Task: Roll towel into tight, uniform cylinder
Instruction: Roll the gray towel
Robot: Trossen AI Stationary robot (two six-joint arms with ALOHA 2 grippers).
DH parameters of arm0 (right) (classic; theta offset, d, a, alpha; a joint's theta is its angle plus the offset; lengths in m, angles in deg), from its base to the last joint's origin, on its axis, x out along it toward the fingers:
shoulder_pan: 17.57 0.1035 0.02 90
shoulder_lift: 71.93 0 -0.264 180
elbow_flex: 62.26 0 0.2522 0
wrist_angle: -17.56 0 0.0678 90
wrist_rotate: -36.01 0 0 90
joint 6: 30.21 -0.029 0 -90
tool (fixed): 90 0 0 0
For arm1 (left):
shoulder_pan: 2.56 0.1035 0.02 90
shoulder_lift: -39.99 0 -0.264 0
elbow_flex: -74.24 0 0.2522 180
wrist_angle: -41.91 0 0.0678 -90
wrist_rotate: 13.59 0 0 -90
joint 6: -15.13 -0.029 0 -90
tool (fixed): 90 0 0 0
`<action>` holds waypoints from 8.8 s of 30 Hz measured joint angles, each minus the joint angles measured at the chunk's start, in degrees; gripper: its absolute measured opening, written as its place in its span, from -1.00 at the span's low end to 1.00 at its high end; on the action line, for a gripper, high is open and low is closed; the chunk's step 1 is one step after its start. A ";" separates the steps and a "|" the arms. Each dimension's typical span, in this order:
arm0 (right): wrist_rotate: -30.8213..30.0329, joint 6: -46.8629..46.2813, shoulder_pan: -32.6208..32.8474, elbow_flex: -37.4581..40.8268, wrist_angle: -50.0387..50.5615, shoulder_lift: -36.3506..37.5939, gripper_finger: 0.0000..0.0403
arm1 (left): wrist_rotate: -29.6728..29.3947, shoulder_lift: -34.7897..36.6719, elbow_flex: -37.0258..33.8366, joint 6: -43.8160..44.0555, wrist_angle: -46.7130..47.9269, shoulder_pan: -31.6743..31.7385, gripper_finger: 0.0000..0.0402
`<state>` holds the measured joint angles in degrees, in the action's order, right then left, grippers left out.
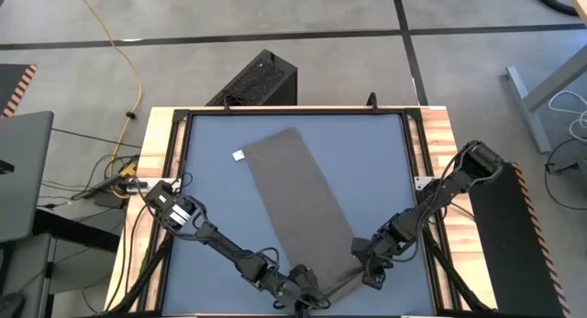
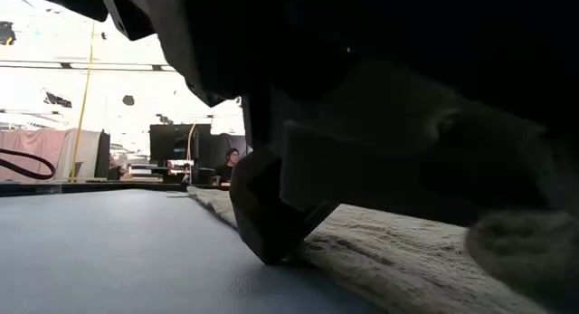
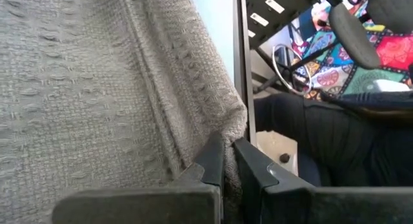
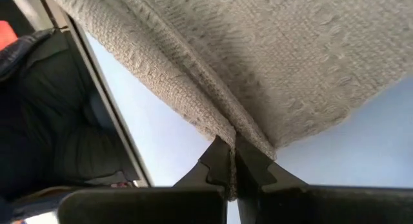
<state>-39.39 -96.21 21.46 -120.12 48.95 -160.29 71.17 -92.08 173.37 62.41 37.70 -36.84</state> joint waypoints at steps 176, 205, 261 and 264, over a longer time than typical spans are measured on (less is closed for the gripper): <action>5.95 12.28 -1.23 -0.02 -1.15 -1.88 -0.88 | 7.32 0.86 19.63 -11.10 19.26 5.04 -0.34; 7.21 8.94 -2.16 -0.02 -0.31 -1.90 -0.87 | -16.37 -8.59 29.40 -15.04 29.50 3.04 -0.34; 12.05 13.19 -3.56 -0.09 5.98 1.05 -0.31 | -1.00 -8.28 17.03 10.04 22.13 4.39 -1.00; 8.30 13.84 -3.56 -0.09 9.45 5.46 -0.28 | -0.87 -8.28 17.03 10.41 22.58 4.53 -1.00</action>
<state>-31.09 -82.38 17.90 -120.21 58.40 -154.83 70.30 -100.36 190.39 72.82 60.29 -32.30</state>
